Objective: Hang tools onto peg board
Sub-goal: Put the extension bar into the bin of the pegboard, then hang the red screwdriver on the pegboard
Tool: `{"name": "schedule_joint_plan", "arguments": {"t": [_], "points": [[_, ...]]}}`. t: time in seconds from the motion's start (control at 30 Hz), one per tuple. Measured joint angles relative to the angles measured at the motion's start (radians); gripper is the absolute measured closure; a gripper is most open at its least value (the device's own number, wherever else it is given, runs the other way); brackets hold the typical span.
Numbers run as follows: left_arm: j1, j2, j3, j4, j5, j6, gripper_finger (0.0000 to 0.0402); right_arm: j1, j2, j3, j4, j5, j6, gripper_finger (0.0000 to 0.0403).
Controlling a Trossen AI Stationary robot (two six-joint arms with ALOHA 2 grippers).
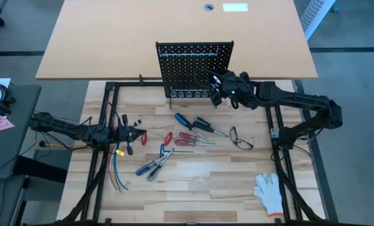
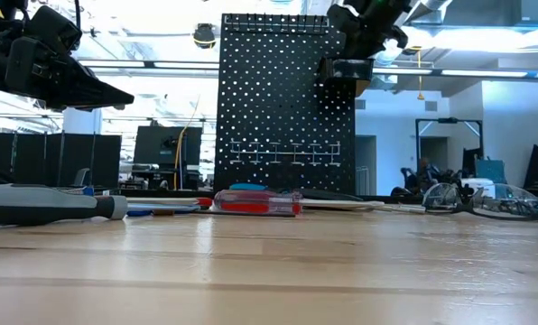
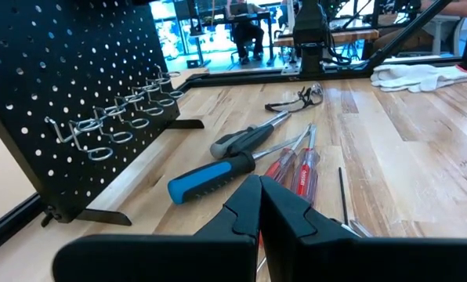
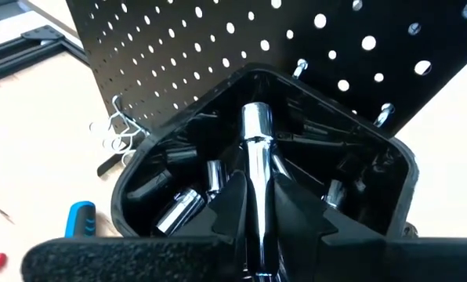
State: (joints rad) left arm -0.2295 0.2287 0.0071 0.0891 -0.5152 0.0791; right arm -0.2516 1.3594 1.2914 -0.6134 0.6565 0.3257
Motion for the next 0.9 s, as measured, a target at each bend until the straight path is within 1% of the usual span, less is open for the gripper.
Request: {"name": "schedule_joint_plan", "arguments": {"t": [0.1, 0.17, 0.23, 0.43, 0.53, 0.67, 0.8, 0.9], "points": [[0.000, 0.000, 0.000, 0.000, 0.000, 0.000, 0.0402, 0.000, 0.000, 0.000, 0.001, 0.000, -0.010, 0.0336], [0.000, 0.000, 0.000, 0.000, 0.000, 0.000, 0.0401, 0.000, 0.000, 0.000, 0.001, 0.001, -0.013, 0.0323], [0.000, 0.000, 0.000, 0.000, 0.000, 0.000, 0.0401, 0.000, -0.001, 0.000, 0.003, 0.001, -0.013, 0.0303], [0.000, 0.000, 0.000, 0.000, 0.000, 0.000, 0.0401, 0.006, -0.001, 0.000, 0.019, 0.019, -0.046, 0.0225], [0.000, 0.000, 0.000, 0.000, 0.000, 0.000, 0.0401, 0.030, -0.010, 0.000, 0.033, 0.055, -0.091, 0.0204], [0.000, 0.000, 0.000, 0.000, 0.000, 0.000, 0.0402, 0.096, -0.038, 0.000, 0.054, 0.120, -0.153, 0.0199], [0.000, 0.000, 0.000, 0.000, 0.000, 0.000, 0.0401, 0.198, -0.080, 0.000, 0.064, 0.184, -0.195, 0.0207], [0.000, 0.000, 0.000, 0.000, 0.000, 0.000, 0.0401, 0.293, -0.111, 0.000, 0.053, 0.188, -0.200, 0.0215]]}}
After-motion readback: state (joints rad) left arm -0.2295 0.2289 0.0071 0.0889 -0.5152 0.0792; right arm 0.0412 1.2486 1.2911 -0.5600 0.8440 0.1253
